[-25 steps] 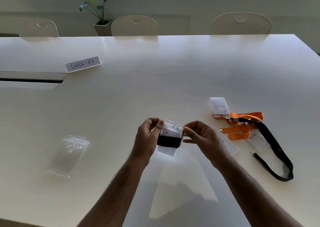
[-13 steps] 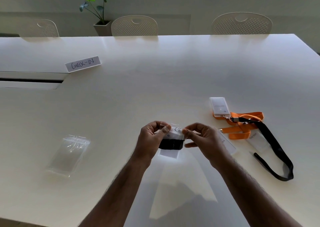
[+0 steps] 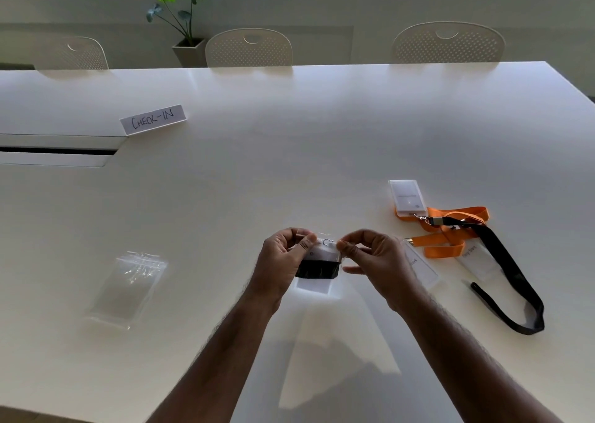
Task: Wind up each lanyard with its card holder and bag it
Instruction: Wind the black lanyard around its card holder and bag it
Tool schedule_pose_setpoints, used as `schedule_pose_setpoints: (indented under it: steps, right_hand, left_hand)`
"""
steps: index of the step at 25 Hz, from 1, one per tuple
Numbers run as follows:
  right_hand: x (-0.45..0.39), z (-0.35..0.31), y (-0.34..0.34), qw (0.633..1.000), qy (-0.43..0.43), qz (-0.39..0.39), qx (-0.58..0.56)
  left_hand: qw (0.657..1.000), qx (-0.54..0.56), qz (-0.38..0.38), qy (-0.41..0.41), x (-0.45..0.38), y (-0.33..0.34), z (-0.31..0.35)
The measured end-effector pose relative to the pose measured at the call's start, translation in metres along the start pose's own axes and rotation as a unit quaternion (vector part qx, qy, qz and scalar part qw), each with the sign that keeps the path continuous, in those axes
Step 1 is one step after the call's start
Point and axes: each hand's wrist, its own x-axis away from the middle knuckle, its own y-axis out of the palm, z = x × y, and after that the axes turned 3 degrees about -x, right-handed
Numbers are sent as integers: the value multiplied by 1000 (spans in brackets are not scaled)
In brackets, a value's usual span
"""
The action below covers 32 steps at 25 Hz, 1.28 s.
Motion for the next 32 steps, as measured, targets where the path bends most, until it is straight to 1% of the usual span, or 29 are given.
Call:
schedule_pose_setpoints:
  steps: [2,4,11,15,20,22,24,27,30,32]
  right_hand:
    - [3,0,0,1000,-5,-7,-3]
    - [4,0,1,1000,-8,-12,-1]
    - [5,-2,0,1000,-6,-22,13]
    - [4,-2,1,1000,0,-12,16]
    - [6,-3,0,1000,-16,-10,11]
    - [8,-2,-2,1000,-5,-21,-19]
    - [10,1,-5,996,23,-38,-75]
    - [12,4,-7,988,50,-36,-139]
    - [12,7,-5,985,55,-38,-157]
    - [12,9,-2,984,60,-50,-162]
  left_hand:
    - [1000,0,-27,8,1,-1,2]
    - [999,7,-39,10,1,-1,4]
    - [998,40,-49,-16,2,1,3]
    - [997,54,-56,-24,5,4,2]
    - [996,64,-53,-42,6,5,2]
    - [995,73,-50,-54,7,4,3]
    - [993,85,-54,-61,8,2,4]
    - [987,119,-74,-74,10,-4,7]
    - [986,116,-80,-85,12,-9,5]
    - [988,103,-70,-89,15,-12,3]
